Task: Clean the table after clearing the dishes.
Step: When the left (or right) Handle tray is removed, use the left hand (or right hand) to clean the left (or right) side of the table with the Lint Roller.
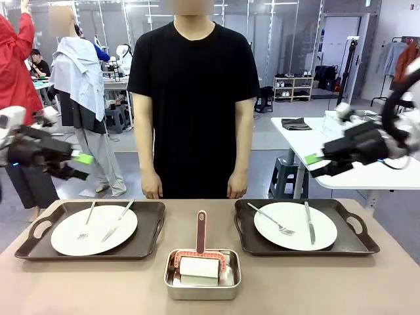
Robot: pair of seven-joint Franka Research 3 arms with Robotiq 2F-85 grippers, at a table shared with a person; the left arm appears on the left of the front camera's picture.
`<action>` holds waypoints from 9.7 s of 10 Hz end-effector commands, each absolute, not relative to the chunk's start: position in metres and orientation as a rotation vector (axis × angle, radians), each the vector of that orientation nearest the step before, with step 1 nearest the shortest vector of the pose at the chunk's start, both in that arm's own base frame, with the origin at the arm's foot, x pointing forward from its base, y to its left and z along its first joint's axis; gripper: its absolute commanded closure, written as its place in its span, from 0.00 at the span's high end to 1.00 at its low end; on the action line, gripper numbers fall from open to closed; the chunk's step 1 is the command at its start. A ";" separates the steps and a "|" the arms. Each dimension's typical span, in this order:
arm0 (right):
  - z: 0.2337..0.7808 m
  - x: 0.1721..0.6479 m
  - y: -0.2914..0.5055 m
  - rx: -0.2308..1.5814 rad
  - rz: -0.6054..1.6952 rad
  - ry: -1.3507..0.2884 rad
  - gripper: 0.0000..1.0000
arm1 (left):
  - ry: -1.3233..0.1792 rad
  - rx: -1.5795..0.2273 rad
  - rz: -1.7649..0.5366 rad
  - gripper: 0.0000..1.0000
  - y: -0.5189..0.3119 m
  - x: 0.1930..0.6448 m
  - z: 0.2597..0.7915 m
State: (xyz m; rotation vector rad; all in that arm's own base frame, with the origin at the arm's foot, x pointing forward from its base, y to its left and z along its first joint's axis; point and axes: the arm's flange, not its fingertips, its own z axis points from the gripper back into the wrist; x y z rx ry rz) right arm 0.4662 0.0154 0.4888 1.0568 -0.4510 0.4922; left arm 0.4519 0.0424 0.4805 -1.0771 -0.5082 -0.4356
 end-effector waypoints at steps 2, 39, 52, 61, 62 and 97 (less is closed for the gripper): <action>0.453 0.434 -0.111 1.171 0.183 -0.486 1.00 | -0.512 -1.240 -0.335 1.00 0.145 0.437 0.448; 0.393 0.304 -0.318 1.096 -0.362 -0.687 1.00 | -0.689 -1.105 0.113 1.00 0.326 0.335 0.422; 0.471 0.408 -0.139 0.847 0.234 -0.606 1.00 | -0.689 -1.105 0.113 1.00 0.326 0.335 0.422; 0.467 0.438 0.177 0.469 1.046 -0.415 1.00 | -0.689 -1.105 0.113 1.00 0.326 0.335 0.422; 0.459 0.438 0.174 0.485 1.028 -0.431 1.00 | -0.689 -1.105 0.113 1.00 0.326 0.335 0.422; 0.396 0.496 0.424 0.212 1.518 0.196 0.21 | -0.689 -1.105 0.113 1.00 0.326 0.335 0.422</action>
